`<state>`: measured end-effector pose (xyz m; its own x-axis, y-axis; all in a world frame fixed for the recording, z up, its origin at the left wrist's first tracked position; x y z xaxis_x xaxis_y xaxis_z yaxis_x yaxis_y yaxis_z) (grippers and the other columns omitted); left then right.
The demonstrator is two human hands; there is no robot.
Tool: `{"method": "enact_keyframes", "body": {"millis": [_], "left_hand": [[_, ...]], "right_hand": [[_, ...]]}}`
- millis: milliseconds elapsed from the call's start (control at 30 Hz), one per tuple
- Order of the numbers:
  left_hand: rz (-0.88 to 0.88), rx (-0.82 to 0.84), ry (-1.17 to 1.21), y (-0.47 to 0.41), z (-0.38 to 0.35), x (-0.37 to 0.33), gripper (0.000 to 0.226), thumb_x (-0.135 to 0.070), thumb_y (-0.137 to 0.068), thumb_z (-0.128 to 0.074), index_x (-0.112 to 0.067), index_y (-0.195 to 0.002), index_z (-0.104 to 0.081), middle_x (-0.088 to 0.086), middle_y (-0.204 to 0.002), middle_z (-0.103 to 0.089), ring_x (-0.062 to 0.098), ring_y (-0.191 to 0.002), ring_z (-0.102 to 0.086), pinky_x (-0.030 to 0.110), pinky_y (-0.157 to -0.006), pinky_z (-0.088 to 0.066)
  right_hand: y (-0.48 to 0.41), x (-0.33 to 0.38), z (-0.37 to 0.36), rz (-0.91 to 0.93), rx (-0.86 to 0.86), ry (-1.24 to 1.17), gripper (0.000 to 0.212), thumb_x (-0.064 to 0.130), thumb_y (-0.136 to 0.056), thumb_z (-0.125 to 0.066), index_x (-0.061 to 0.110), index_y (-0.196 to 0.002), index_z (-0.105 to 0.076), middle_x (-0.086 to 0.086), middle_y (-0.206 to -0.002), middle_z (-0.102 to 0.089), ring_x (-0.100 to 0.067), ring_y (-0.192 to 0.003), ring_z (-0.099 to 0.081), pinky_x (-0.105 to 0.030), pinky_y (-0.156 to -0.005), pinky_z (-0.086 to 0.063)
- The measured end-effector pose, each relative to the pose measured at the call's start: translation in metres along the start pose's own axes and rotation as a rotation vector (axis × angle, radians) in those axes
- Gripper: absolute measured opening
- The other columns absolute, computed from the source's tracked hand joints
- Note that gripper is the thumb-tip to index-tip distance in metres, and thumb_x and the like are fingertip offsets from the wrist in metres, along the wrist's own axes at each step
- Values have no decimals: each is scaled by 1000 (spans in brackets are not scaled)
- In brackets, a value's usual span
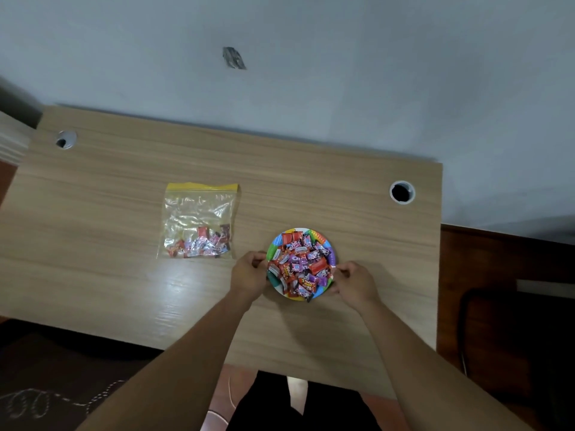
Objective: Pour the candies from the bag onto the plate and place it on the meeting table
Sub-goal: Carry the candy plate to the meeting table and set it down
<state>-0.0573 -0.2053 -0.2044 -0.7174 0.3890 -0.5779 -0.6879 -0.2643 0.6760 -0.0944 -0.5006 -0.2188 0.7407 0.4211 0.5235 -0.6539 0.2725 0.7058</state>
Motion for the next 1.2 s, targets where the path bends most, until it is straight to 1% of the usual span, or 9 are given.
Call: {"method": "enact_keyframes", "body": {"millis": [200,267,500,567,667,800,967,1067,1200], "left_hand": [[39,15,65,14,4,8,22,-8,-108,-60,0,-126,-70,10,-116,-70,27,-101,-73,23,-60,-63],[26,24,82,18,9,7,19,-8,-108,-60,-1,-123,-70,8,-112,-68,17,-88,-70,14,-49,-59],[-12,119,241,52,21,-9,15,-4,-109,-59,4,-119,-65,12,-110,-64,35,-105,-70,57,-95,-65],[-41,153,251,64,24,-16,10,-4,-109,-57,1,-113,-65,10,-105,-65,31,-100,-71,52,-89,-67],[-119,199,227,80,24,-31,10,-4,-110,-56,-1,-111,-65,11,-106,-66,29,-94,-71,43,-80,-67],[-185,275,165,100,18,-48,10,-3,-109,-57,0,-111,-66,16,-112,-66,33,-96,-72,47,-84,-66],[-280,400,51,123,-6,-71,16,-2,-109,-57,9,-119,-64,22,-116,-64,29,-95,-70,36,-72,-69],[-322,449,11,146,-22,-83,17,-3,-109,-58,9,-119,-65,32,-126,-63,31,-97,-70,49,-85,-68],[-402,508,-50,180,-48,-91,17,-4,-108,-59,7,-118,-67,32,-129,-64,29,-97,-71,38,-76,-69]], "right_hand": [[13,-4,-1,4,-7,-3,18,22,-106,-64,9,-112,-75,-5,-87,-78,5,-47,-68,-10,-44,-45],[21,-1,1,17,-10,-23,19,21,-107,-64,7,-113,-74,-8,-94,-80,-4,-55,-73,-16,-53,-53],[71,11,23,61,-115,-65,18,19,-104,-64,6,-107,-76,-8,-81,-80,-14,-63,-73,-12,-48,-47],[89,12,30,71,-146,-81,18,20,-104,-63,6,-106,-75,-8,-85,-80,-14,-65,-75,-14,-54,-53],[113,9,41,87,-186,-124,19,21,-104,-64,3,-103,-71,-14,-100,-81,-28,-85,-82,-40,-80,-66],[145,-6,62,85,-252,-186,22,25,-104,-66,3,-100,-68,-11,-99,-82,-5,-66,-80,-27,-63,-65],[188,-29,86,92,-297,-258,12,29,-104,-65,23,-94,-67,2,-88,-81,-6,-63,-79,-46,-77,-68],[211,-48,99,66,-333,-298,20,29,-105,-64,9,-105,-68,-3,-92,-82,-14,-70,-83,-51,-79,-69],[244,-83,114,31,-363,-347,25,30,-106,-62,6,-109,-67,-6,-97,-83,-19,-76,-85,-51,-81,-70]]}}
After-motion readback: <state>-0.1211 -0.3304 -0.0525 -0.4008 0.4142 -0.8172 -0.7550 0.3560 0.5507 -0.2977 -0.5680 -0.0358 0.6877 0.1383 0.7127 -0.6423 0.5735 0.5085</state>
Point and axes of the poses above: each hand's wrist, its own y-axis away from the middle knuckle, its own z-axis out of the back of the hand, x = y × z, the point moved 9 cm from there along -y, towards the middle knuckle
